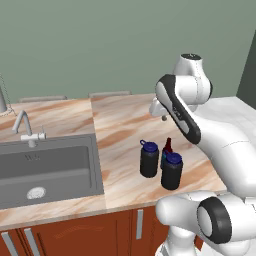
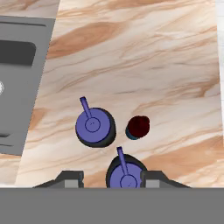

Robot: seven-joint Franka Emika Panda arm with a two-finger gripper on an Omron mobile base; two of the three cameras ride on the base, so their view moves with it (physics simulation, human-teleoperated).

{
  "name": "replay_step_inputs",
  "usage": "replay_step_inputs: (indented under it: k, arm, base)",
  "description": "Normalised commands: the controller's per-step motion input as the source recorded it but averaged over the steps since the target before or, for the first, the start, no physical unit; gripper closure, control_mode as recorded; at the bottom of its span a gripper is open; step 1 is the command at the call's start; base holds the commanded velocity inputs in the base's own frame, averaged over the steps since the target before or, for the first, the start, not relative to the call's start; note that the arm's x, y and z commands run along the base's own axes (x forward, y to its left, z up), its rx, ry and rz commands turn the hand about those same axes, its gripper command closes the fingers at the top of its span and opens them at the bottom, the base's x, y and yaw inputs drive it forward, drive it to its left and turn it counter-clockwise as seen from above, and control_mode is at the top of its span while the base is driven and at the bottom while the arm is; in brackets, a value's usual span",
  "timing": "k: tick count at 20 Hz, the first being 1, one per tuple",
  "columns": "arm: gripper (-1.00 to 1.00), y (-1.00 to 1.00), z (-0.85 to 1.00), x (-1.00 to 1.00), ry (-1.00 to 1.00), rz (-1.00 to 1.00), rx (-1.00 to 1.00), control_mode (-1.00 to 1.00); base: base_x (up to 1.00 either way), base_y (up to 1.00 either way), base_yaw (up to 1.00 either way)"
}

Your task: Pick the water bottle, water bottle, beer from the counter and place them in the open cabinet.

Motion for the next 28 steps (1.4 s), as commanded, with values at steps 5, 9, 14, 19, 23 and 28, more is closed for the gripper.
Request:
replay_step_inputs:
  k: [5, 9, 14, 19, 23, 28]
  arm:
    - [-1.0, -0.03, -0.11, -0.06, 0.0, 0.09, 0.0, -1.0]
    - [-1.0, -0.21, -0.2, -0.15, -0.04, 0.3, 0.04, -1.0]
    - [-1.0, -0.31, -0.2, -0.06, -0.01, 0.31, 0.01, -1.0]
    - [-1.0, -0.2, -0.2, -0.04, 0.0, 0.11, 0.0, -1.0]
    - [-1.0, -0.04, -0.24, -0.01, 0.0, 0.0, 0.0, -1.0]
    - [-1.0, 0.0, -0.31, 0.0, 0.0, 0.0, 0.0, -1.0]
  base:
    - [0.0, 0.0, 0.0]
    - [0.0, 0.0, 0.0]
    - [0.0, 0.0, 0.0]
    - [0.0, 0.0, 0.0]
    - [0.0, 0.0, 0.0]
    - [0.0, 0.0, 0.0]
